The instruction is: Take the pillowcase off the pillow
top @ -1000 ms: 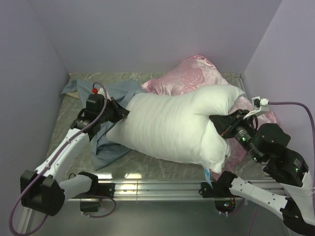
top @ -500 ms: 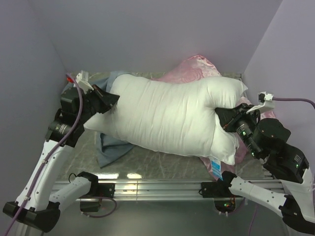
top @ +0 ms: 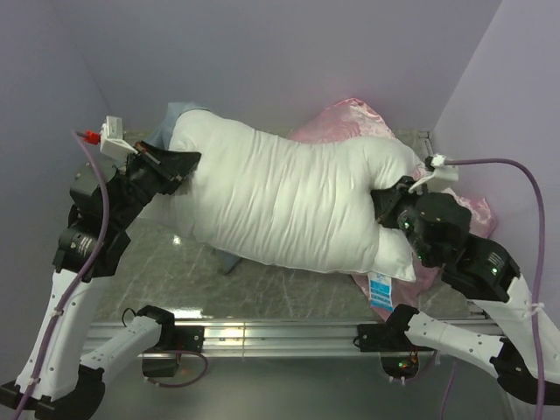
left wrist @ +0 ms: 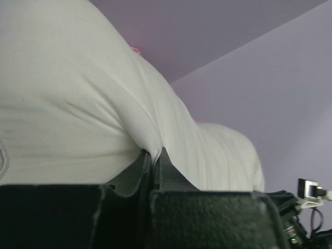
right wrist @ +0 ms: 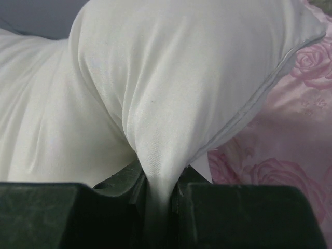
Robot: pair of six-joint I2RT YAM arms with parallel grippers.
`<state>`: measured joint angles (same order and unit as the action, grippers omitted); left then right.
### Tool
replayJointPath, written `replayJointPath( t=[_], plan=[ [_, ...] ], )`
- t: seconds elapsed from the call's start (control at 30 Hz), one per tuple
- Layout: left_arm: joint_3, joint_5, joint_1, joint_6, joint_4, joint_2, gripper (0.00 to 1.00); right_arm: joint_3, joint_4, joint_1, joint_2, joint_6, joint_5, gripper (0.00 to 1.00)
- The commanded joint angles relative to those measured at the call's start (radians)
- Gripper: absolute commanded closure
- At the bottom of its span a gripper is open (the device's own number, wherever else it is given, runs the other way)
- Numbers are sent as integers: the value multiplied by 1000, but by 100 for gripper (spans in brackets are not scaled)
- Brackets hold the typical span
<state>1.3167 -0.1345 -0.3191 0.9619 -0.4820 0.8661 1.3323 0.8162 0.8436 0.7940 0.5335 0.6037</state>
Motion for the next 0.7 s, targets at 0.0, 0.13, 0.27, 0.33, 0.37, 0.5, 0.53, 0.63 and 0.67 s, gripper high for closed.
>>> replayJointPath(
  t=[0.0,0.13,0.27,0.33,0.37,0.5,0.53,0.63,0.67],
  plan=[
    [-18,-129,-43,144,143,-93,100,-51,-110,5,85,17,-82,100],
    [-311,-165,-49,211,155,-136,100,-113,-134,6,103,25,-136,100],
    [-620,-74,-107,284,189,-236,100,-134,-106,6,99,36,-133,100],
    [-652,-25,-168,285,148,-259,99,-130,-106,5,82,33,-113,100],
    [-675,1,-193,288,138,-263,99,-118,-82,3,77,31,-95,100],
    [-680,107,-262,265,79,-259,100,-26,-29,-23,70,11,-12,100],
    [-651,125,-261,232,65,-253,96,-13,-22,-29,68,2,-13,100],
    [-594,246,-261,186,28,-230,57,13,-20,-52,53,-18,-21,100],
    [-553,294,-262,157,23,-223,49,18,-17,-52,47,-21,-22,100]
  ],
)
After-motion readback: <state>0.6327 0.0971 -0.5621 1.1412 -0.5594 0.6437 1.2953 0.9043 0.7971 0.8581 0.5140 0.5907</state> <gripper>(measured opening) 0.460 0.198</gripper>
